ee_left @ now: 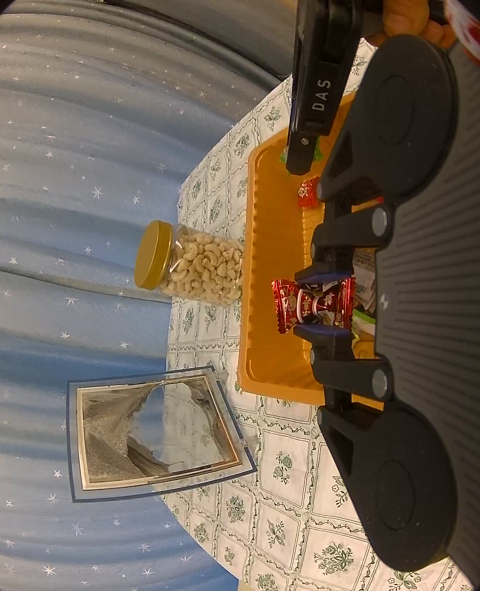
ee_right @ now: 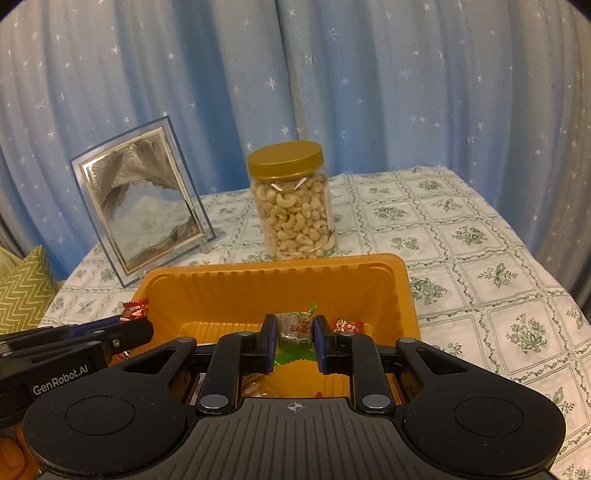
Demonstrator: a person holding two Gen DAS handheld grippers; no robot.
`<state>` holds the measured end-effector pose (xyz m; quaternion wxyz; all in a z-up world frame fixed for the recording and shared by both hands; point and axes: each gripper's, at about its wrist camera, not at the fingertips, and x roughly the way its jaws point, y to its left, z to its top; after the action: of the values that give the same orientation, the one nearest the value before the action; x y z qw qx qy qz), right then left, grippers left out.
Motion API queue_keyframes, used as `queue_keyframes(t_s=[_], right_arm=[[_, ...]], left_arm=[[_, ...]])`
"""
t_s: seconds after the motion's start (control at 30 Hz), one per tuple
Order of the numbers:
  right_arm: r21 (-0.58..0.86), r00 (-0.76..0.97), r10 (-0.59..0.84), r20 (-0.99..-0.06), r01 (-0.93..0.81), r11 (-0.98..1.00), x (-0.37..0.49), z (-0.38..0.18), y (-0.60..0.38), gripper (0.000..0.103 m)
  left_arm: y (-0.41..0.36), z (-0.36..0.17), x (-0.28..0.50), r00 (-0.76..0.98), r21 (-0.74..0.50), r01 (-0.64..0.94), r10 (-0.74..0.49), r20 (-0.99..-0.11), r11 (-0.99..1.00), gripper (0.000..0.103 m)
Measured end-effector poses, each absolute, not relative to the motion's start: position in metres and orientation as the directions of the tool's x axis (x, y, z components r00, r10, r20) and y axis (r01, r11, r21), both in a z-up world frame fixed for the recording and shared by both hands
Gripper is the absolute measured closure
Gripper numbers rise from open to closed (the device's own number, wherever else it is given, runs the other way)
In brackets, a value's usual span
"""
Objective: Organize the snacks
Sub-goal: 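Open both grippers to drop the snacks into the orange tray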
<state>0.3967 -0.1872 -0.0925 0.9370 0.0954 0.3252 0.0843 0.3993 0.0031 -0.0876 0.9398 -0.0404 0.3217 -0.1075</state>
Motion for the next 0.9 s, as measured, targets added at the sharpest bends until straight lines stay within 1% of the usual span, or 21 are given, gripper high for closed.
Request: queue_keyframes(t_s=[0.07, 0.17, 0.33, 0.6, 0.9], right_arm=[[0.237, 0.774, 0.221, -0.594, -0.095, 0.967, 0.398, -0.093, -0.188, 0.082], [0.246, 0.771, 0.225, -0.596, -0.091, 0.965, 0.398, -0.094, -0.190, 0.082], [0.257, 0.771, 0.219, -0.597, -0.075, 0.963, 0.398, -0.094, -0.193, 0.082], [0.283, 0.774, 0.238, -0.587, -0.080, 0.956, 0.398, -0.093, -0.193, 0.082], [0.287, 0.784, 0.243, -0.571, -0.087, 0.954, 0.397, -0.091, -0.193, 0.082]], left_arm=[[0.004, -0.089, 0.402, 0.768, -0.149, 0.175, -0.230, -0.597, 0.973, 0.081], [0.009, -0.090, 0.403, 0.779, -0.159, 0.150, -0.215, -0.589, 0.976, 0.051], [0.015, -0.088, 0.401, 0.786, -0.148, 0.139, -0.200, -0.585, 0.979, 0.051], [0.013, -0.091, 0.400, 0.785, -0.096, 0.141, -0.170, -0.596, 0.985, 0.050], [0.010, -0.092, 0.399, 0.780, -0.089, 0.151, -0.174, -0.601, 0.984, 0.050]])
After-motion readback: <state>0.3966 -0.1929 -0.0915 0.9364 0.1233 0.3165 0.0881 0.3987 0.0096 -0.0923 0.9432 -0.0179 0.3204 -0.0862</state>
